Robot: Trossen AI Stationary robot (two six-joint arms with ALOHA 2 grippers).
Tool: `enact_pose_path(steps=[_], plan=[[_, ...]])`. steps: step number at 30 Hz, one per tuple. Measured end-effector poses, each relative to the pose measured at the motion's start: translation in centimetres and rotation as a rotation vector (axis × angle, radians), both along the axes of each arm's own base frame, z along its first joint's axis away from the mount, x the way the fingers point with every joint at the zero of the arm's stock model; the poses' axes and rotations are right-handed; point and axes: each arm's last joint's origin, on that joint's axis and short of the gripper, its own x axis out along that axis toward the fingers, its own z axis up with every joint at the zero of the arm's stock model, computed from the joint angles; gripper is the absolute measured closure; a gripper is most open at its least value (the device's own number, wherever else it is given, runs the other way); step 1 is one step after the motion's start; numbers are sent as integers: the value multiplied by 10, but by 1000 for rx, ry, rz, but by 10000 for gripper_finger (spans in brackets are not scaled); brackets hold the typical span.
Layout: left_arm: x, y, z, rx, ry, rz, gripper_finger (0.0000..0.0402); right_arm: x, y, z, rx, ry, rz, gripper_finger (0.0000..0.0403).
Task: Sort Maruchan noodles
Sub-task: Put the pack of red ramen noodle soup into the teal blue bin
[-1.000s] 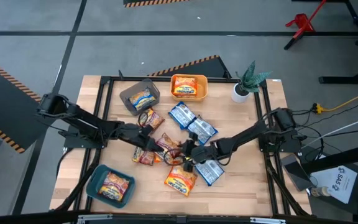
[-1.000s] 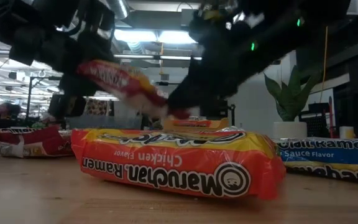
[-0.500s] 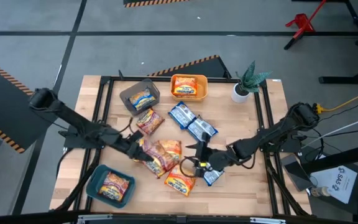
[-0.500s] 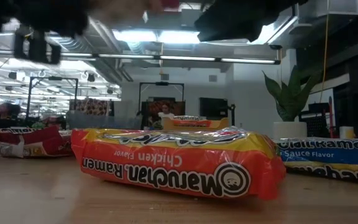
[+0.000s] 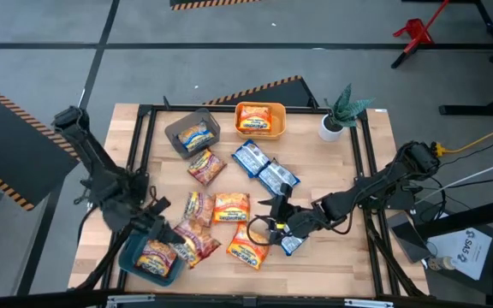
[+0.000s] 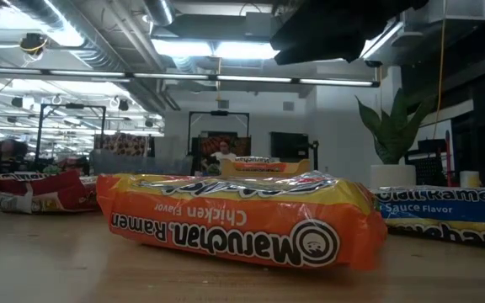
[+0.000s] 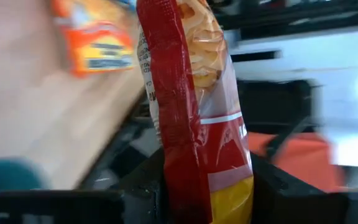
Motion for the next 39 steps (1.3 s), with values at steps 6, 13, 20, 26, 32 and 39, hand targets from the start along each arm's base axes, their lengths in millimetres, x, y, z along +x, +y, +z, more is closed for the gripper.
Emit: enact_pose_path(steps=[6, 13, 20, 26, 32, 39], plan=[[-14, -4, 33, 263, 237, 38, 279, 0, 0, 0, 19, -9, -17, 219], [-26, -17, 27, 354, 500, 51, 279, 0, 0, 0, 24, -9, -19, 219], [-35, -44, 4, 315, 682, 24, 279, 0, 0, 0, 23, -9, -20, 219], [-47, -55, 12, 361, 825, 38, 279, 0, -1, 0, 19, -11, -27, 219], [-56, -60, 28, 417, 935, 68, 279, 0, -1, 0, 13, -14, -37, 219], [-65, -79, 8, 481, 1045, 73, 279, 0, -1, 0, 10, -15, -42, 219]])
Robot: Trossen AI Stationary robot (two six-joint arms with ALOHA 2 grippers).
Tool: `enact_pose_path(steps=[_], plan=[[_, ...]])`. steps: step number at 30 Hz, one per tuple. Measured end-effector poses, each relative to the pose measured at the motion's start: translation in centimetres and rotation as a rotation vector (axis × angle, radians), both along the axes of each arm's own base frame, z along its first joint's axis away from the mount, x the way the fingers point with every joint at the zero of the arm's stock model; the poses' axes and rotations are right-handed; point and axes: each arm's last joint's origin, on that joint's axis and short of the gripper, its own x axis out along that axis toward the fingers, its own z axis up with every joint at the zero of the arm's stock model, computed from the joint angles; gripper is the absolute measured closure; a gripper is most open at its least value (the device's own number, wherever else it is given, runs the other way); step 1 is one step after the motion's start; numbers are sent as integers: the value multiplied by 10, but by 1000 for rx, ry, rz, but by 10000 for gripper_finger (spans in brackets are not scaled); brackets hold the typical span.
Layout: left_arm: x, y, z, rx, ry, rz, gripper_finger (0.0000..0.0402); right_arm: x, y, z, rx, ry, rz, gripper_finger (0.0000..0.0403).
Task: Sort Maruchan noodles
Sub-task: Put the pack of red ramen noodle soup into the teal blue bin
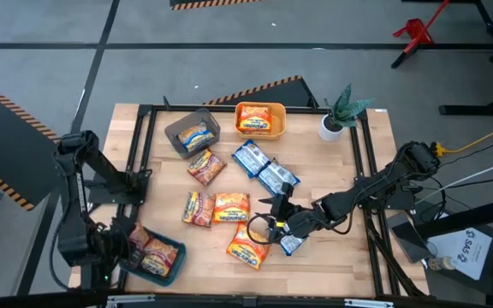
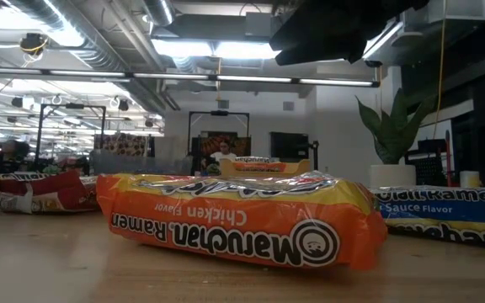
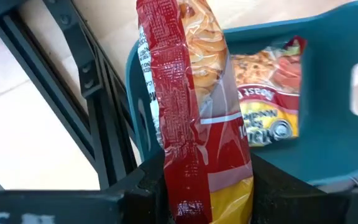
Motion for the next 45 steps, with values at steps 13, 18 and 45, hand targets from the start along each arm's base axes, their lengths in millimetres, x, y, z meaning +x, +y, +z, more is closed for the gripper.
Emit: enact_pose_path(steps=[13, 18, 45], plan=[[-1, -19, -30, 129, 87, 1, 274, 0, 0, 0, 20, -4, -13, 219], [2, -23, -39, 186, 55, -33, 272, 0, 0, 0, 20, -3, -13, 219], [-2, -21, -34, 158, 111, -179, 186, -1, 1, -3, 36, 32, 32, 219]])
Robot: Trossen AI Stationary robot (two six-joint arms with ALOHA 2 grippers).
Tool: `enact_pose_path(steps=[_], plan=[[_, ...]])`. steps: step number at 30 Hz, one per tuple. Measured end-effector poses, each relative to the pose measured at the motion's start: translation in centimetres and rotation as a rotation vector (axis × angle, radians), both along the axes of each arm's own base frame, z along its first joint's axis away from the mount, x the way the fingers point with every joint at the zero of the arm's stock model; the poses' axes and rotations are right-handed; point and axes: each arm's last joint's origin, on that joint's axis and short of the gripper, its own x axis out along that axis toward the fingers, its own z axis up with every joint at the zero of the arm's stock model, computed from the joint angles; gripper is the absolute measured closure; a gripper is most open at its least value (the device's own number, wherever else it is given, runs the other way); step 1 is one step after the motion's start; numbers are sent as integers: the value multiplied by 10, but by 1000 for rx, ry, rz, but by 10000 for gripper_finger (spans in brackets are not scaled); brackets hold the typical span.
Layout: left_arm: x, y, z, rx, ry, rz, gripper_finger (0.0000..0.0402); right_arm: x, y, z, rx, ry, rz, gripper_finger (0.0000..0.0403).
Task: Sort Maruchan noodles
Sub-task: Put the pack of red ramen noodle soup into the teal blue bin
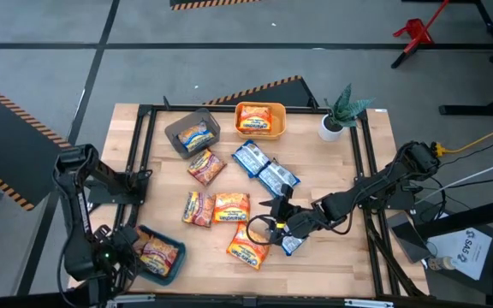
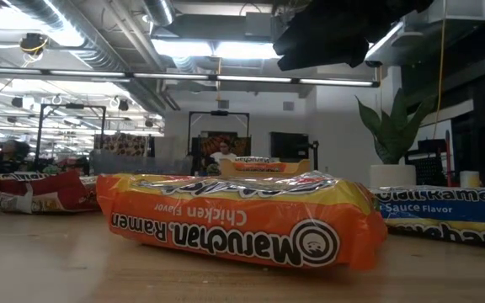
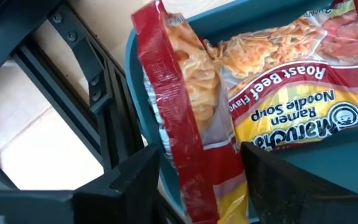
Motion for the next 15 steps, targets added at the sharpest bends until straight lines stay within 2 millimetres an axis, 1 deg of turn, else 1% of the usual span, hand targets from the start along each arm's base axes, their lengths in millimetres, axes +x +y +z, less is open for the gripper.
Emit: enact_pose_path(steps=[5, 10, 12, 15], plan=[[-2, 7, 9, -13, -2, -6, 177, 0, 0, 0, -5, 0, 3, 219], [-5, 21, 26, -50, -22, 16, 176, 0, 0, 0, -5, -1, 4, 219], [-6, 28, 34, -66, -56, 37, 176, 0, 0, 0, -9, -4, -4, 219], [-5, 38, 45, -94, -159, 68, 176, 0, -1, 1, -20, -10, -21, 219]])
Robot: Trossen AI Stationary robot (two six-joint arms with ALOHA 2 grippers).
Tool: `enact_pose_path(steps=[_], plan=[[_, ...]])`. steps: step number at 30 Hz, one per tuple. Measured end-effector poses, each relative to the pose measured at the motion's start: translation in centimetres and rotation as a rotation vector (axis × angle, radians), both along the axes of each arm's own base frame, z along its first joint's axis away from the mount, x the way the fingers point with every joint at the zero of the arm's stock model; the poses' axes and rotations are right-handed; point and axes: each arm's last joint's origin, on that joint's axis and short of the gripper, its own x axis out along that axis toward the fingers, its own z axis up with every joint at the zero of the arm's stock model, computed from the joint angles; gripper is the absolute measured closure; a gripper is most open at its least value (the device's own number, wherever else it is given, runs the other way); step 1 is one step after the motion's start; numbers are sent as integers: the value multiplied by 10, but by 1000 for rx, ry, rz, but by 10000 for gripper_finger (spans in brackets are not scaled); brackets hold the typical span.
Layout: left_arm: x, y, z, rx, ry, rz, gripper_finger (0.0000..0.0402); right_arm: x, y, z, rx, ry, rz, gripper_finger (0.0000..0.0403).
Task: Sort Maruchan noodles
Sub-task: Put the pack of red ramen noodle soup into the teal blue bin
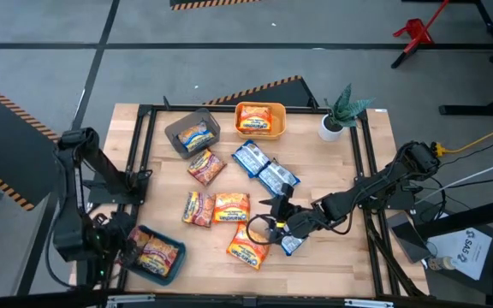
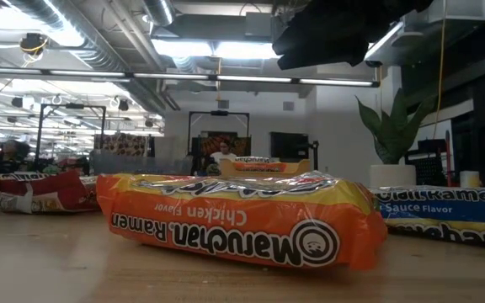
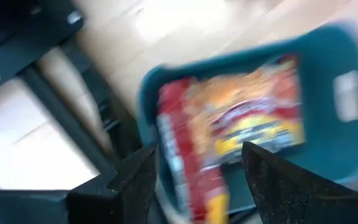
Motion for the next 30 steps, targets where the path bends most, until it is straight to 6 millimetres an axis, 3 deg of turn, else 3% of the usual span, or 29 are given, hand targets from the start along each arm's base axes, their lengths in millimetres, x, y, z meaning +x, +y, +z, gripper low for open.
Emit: enact_pose_path(steps=[9, 16, 25, 30], plan=[[11, 42, 35, -51, -313, 82, 176, 4, -10, 1, -8, -24, -88, 219], [35, 77, 45, 212, -499, 92, 176, 22, -40, -2, 76, -66, -155, 219], [72, 113, 51, 320, -396, 65, 179, 52, -72, -10, 139, -205, -173, 219], [72, 135, 56, 308, -304, 19, 179, 56, -74, -22, 140, -179, -159, 219]])
